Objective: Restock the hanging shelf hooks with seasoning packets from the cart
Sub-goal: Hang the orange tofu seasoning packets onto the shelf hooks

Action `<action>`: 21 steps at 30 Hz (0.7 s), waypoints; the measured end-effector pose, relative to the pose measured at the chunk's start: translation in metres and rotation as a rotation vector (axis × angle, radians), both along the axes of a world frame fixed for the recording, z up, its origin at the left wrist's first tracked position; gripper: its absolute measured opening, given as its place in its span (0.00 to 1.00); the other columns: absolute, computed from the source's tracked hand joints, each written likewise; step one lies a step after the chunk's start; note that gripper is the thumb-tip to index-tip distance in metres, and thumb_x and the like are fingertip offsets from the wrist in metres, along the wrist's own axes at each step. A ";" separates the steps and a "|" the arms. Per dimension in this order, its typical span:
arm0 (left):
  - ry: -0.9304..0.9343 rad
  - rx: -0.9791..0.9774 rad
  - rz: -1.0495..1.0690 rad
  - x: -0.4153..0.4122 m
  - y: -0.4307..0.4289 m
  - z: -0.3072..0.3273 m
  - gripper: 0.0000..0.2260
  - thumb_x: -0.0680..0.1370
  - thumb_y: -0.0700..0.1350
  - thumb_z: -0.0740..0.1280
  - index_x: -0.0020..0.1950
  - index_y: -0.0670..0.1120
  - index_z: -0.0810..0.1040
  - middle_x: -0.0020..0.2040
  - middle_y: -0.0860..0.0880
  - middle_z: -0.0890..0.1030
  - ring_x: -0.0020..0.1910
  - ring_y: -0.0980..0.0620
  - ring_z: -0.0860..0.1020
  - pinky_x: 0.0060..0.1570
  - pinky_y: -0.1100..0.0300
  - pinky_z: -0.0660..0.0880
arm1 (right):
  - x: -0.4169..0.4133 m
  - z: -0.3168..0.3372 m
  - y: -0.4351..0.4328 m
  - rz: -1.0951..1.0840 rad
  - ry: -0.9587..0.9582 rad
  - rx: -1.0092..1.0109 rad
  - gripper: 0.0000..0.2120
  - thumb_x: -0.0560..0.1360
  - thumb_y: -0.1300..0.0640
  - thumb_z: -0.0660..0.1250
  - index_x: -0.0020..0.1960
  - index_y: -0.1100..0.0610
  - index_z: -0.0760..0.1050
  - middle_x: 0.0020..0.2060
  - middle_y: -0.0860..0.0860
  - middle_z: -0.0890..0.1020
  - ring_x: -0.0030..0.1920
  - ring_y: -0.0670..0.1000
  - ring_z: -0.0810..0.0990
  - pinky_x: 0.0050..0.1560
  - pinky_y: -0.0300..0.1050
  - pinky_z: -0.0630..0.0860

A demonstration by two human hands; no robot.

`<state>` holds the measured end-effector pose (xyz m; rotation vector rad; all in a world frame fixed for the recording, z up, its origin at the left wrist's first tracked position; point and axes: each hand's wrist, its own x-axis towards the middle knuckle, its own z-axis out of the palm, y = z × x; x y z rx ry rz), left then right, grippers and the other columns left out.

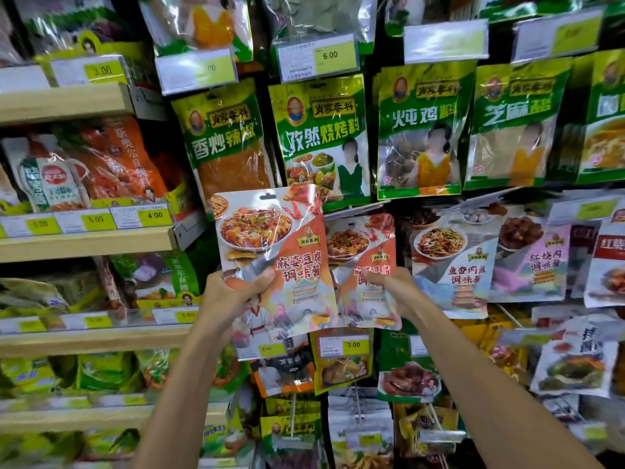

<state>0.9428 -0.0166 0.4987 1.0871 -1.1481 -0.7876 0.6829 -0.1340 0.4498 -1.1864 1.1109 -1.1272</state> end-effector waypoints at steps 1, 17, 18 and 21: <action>0.005 -0.003 0.001 -0.002 0.000 0.000 0.18 0.60 0.51 0.78 0.37 0.37 0.80 0.29 0.47 0.80 0.31 0.48 0.79 0.37 0.56 0.77 | 0.000 -0.002 -0.001 -0.011 0.003 0.001 0.41 0.69 0.51 0.75 0.74 0.64 0.60 0.71 0.58 0.69 0.71 0.58 0.68 0.72 0.57 0.63; -0.024 0.014 -0.157 -0.038 0.022 -0.026 0.08 0.63 0.44 0.77 0.40 0.44 0.84 0.32 0.49 0.84 0.29 0.57 0.81 0.31 0.67 0.75 | -0.020 -0.018 0.078 -0.321 0.143 -0.425 0.10 0.78 0.51 0.64 0.57 0.53 0.75 0.50 0.45 0.81 0.53 0.45 0.80 0.57 0.45 0.75; -0.033 0.028 -0.179 -0.048 0.021 -0.028 0.07 0.63 0.45 0.77 0.37 0.44 0.83 0.29 0.51 0.82 0.26 0.58 0.79 0.29 0.69 0.73 | -0.017 -0.011 0.084 -0.159 -0.006 -0.370 0.13 0.76 0.47 0.63 0.56 0.52 0.77 0.49 0.45 0.83 0.52 0.45 0.81 0.58 0.47 0.76; -0.050 0.061 -0.223 -0.072 0.013 -0.036 0.14 0.63 0.47 0.77 0.43 0.41 0.84 0.34 0.49 0.84 0.32 0.55 0.82 0.33 0.66 0.76 | -0.013 -0.002 0.094 0.164 -0.195 -0.203 0.25 0.70 0.41 0.65 0.60 0.56 0.77 0.54 0.52 0.84 0.57 0.51 0.82 0.60 0.51 0.75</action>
